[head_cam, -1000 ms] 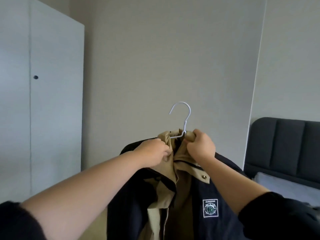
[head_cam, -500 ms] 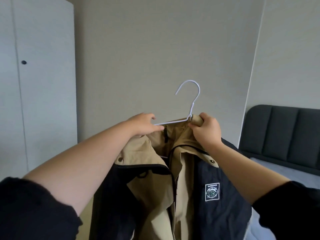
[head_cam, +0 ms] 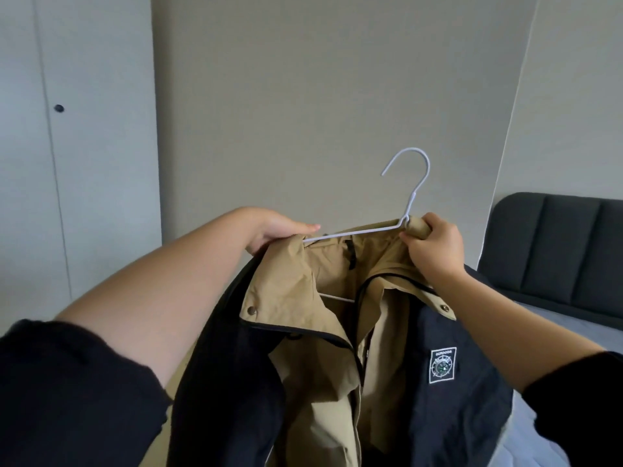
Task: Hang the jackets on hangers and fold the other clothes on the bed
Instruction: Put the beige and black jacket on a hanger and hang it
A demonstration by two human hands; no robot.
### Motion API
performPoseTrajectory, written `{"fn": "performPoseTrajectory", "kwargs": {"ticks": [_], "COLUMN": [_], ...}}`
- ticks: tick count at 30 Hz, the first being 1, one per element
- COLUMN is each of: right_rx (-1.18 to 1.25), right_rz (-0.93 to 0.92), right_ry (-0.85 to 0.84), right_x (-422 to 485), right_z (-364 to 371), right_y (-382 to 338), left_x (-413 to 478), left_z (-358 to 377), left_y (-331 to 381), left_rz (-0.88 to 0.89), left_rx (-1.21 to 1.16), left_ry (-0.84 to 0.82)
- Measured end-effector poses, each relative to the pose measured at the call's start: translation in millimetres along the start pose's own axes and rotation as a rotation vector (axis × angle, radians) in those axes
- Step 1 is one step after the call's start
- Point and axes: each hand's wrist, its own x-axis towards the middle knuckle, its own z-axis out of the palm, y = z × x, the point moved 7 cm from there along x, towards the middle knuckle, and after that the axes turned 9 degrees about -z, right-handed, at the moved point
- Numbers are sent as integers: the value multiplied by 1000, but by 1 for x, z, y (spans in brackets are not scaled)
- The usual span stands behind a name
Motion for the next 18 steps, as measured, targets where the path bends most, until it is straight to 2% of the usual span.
{"fn": "performPoseTrajectory", "kwargs": {"ticks": [3,5,7,11,13,15,18], "right_rx": [10,-6,-29,-83,-71,-50,-9], "right_rz": [-2,-12,-45,-109,-100,-72,11], "right_ry": [-23,-68,-143,-269,-273,-259,-199], "right_x": [-2,-3,-7,-20,-22,-21,-20], "right_z": [3,5,10,27,32,36,35], "right_y": [1,1,-3,-13,-15,-16,-11], "left_x": [4,4,-8,-35,-44,-42,-29], "left_z": [-2,-12,-18,-9,-2,1,7], "left_y": [3,10,25,59,75,83,72], "left_rz": [26,125,247,415,487,523,438], "left_rx": [-14,7,159,312,241,50,-237], "left_ry": [132,285,427,539,557,529,394]}}
